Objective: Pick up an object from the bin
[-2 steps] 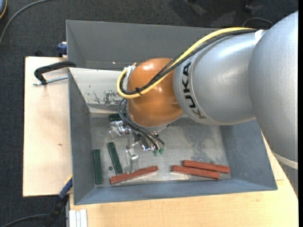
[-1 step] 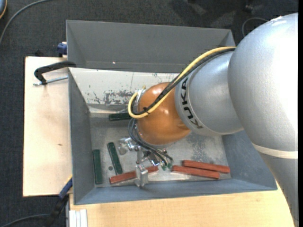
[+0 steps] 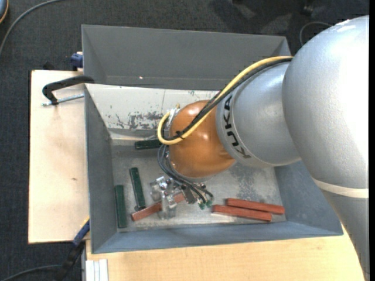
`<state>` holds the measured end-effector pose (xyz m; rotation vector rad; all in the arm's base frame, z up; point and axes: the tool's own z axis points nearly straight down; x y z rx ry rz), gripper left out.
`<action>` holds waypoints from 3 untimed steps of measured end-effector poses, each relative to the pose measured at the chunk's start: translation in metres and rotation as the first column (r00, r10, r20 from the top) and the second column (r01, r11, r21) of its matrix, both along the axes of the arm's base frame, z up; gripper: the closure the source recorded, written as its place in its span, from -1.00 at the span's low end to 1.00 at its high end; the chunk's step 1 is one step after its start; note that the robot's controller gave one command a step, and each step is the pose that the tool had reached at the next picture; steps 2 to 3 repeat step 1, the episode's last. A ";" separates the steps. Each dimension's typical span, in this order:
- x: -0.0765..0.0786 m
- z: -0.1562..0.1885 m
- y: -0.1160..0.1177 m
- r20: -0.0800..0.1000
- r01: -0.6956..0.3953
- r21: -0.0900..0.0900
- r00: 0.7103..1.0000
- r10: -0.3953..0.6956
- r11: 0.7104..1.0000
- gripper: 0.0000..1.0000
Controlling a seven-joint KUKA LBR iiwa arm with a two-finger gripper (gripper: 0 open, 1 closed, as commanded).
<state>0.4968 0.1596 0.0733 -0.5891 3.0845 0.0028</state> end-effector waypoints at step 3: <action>0.019 0.156 -0.019 0.013 0.071 0.003 0.997 -0.071 0.997 1.00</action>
Offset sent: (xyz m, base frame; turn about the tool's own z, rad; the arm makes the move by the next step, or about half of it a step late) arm 0.0164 -0.0197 0.1499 0.0694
